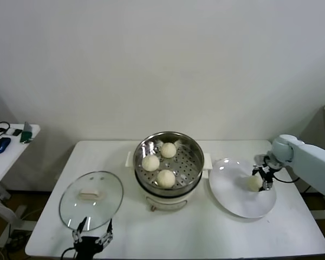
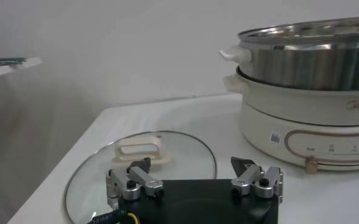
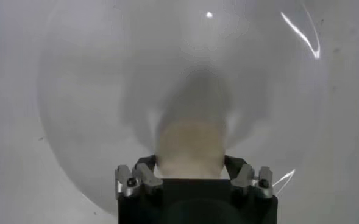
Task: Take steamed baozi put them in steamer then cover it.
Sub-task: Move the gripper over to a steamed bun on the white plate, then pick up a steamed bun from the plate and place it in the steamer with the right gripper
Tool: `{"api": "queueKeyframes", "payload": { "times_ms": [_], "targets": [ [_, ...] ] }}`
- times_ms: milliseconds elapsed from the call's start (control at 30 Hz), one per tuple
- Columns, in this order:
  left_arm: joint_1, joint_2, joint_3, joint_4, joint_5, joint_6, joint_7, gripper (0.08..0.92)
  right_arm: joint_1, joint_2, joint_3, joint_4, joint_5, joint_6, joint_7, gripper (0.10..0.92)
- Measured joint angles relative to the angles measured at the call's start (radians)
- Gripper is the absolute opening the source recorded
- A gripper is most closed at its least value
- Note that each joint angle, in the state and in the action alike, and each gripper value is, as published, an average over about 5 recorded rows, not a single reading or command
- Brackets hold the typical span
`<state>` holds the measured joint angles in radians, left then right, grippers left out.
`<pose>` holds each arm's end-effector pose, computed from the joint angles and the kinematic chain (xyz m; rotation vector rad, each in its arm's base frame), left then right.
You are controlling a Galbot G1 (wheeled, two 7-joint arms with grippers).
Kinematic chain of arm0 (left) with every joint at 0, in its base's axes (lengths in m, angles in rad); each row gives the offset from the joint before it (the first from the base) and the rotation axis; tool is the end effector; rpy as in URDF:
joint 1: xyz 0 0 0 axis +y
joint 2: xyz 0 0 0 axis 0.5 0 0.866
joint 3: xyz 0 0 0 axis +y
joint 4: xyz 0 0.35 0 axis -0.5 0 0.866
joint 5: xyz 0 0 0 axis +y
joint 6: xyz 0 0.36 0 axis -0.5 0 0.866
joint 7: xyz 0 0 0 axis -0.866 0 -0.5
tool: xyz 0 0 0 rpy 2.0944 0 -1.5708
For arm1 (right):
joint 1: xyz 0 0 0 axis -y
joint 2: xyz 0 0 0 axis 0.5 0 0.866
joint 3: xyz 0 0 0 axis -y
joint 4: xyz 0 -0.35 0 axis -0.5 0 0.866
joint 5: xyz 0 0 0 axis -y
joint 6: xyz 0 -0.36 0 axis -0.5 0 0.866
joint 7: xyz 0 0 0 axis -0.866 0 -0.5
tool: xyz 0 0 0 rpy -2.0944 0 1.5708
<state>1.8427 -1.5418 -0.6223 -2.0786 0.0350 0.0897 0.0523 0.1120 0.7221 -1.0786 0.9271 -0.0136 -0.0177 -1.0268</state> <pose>0.0948 0.0361 -0.3453 0.0138 -2.7582 -0.1477 0.5372 -0.2345 -0.2444 1.2057 -1.2541 1.3421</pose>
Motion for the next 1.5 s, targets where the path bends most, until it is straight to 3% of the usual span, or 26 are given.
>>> {"api": "queueKeyframes", "payload": {
  "times_ms": [333, 733, 967, 1233, 1500],
  "targets": [
    [0.004, 0.003, 0.000, -0.015, 0.001, 0.002, 0.000, 0.823, 0.120, -0.021, -0.089, 0.070, 0.090, -0.032, -0.002, 0.704],
    [0.003, 0.018, 0.010, -0.038, -0.004, 0.009, 0.001, 0.823, 0.658, 0.053, -0.441, 0.357, 0.474, -0.160, 0.022, 0.704],
    [0.001, 0.018, 0.010, -0.049, -0.013, 0.010, 0.000, 0.823, 0.805, 0.140, -0.518, 0.514, 0.636, -0.243, 0.081, 0.705],
    [0.009, 0.018, -0.001, -0.065, -0.027, 0.011, 0.000, 0.823, 0.766, 0.234, -0.540, 0.572, 0.668, -0.319, 0.159, 0.716],
    [0.019, 0.018, -0.014, -0.072, -0.039, 0.009, -0.001, 0.823, 0.640, 0.306, -0.527, 0.514, 0.621, -0.348, 0.194, 0.717]
  ]
}}
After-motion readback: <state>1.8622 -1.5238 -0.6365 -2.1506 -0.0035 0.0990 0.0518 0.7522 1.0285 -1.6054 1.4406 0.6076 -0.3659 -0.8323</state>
